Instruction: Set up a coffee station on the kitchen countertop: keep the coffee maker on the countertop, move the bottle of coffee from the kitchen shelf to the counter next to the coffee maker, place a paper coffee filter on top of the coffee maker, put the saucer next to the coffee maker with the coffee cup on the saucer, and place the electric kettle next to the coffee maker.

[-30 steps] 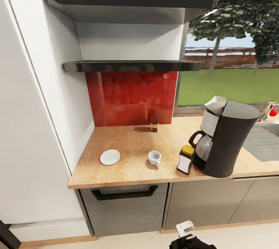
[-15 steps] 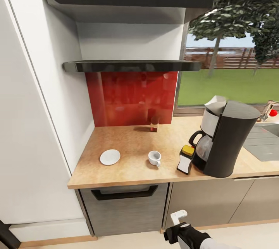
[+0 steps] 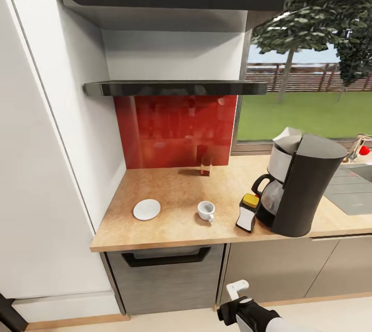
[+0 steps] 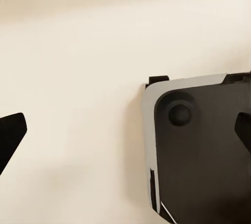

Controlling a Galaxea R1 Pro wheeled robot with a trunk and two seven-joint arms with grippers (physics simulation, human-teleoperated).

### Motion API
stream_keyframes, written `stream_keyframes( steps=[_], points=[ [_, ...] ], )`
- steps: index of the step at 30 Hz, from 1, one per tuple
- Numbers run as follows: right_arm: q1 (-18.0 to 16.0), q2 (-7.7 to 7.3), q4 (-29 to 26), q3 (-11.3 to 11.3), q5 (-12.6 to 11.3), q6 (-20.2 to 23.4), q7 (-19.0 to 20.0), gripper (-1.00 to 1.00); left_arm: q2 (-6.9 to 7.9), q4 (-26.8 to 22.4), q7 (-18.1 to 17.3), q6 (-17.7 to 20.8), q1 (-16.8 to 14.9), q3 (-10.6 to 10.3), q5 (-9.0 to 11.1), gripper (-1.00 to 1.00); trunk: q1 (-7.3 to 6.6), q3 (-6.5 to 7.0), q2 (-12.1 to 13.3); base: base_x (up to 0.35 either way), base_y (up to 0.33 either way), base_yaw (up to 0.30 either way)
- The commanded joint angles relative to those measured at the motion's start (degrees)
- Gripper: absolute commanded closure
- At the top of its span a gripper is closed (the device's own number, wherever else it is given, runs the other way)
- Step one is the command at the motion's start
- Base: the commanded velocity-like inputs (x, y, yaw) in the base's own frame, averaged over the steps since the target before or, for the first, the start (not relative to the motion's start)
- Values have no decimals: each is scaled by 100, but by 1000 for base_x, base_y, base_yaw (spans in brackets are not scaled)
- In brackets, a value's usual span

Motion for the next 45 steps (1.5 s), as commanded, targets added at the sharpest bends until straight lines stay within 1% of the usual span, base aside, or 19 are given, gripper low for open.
stream_keyframes(
  steps=[1,7,8,9,13,15,17,20,23,27,30,33,36,37,40,41,43,44,45],
  points=[
    [-3,2,-33,51,-59,32,-12,-100,-1,0,-35,-11,-4,-28,94,-100,3,-13,-12,0,0,0],
    [-3,-2,-217,62,-46,33,1,-100,-9,-17,-46,-20,-25,-17,287,-100,3,-13,-12,0,0,0],
    [-3,-2,-478,64,-45,33,6,-100,-12,-17,-46,-21,-28,-17,556,-100,3,-13,-12,0,0,0],
    [-3,-2,-560,67,-41,33,25,-100,-16,-25,-47,-22,-30,-17,576,-100,3,-13,-12,0,0,0],
    [-3,-3,-817,75,-4,33,308,-100,-15,-127,-48,-24,-32,-23,600,-100,3,-13,-12,0,0,0],
    [-3,3,-1038,73,139,37,595,-100,-18,-158,-48,-24,-40,-32,600,-100,3,-13,-12,0,0,0],
    [-3,5,-1339,72,365,51,792,-100,-16,-170,-48,-24,-58,-39,597,-100,3,-13,-12,0,0,0],
    [-3,15,-1739,71,610,66,886,-100,-14,-176,-51,-24,-80,-42,595,-100,3,-13,-12,0,0,0],
    [-3,33,-2139,73,739,90,938,-100,-18,-212,-61,-25,-97,-43,585,-100,3,-13,-12,0,0,0],
    [-3,110,-2574,77,776,397,961,-100,18,-573,-105,-18,-150,-56,553,-100,3,-13,-12,0,0,0],
    [-3,169,-3017,110,783,818,968,-100,60,-847,-314,-12,-207,-54,545,-100,3,-13,-12,0,0,0],
    [-3,194,-3514,131,785,1229,973,-100,89,-998,-712,37,-400,-53,543,-100,3,-13,-12,0,0,0],
    [-9,244,-3942,139,782,1619,979,-100,97,-1059,-1355,85,-701,-48,554,-100,3,-13,-12,0,0,0],
    [-20,364,-4245,155,781,1991,977,-100,98,-1078,-2070,316,-1020,-42,587,-100,3,-13,-12,0,0,0],
    [-128,426,-4488,165,778,2397,976,-100,93,-1088,-2822,903,-1348,-31,604,-100,3,-13,-12,0,0,0],
    [-157,426,-4522,165,778,2453,976,-100,93,-1089,-2954,983,-1404,-30,605,-100,3,-13,-12,0,0,0],
    [-287,426,-4625,167,777,2637,976,-100,101,-1092,-3692,1229,-1678,-24,610,-100,3,-13,-12,0,0,0],
    [-408,426,-4666,161,764,2711,968,-100,117,-1089,-4592,1323,-1898,-16,611,-100,3,-13,-12,0,0,0],
    [-449,426,-4675,161,759,2718,964,-100,130,-1088,-4866,1338,-1945,-13,611,-100,3,-13,-12,0,0,0]
  ],
)
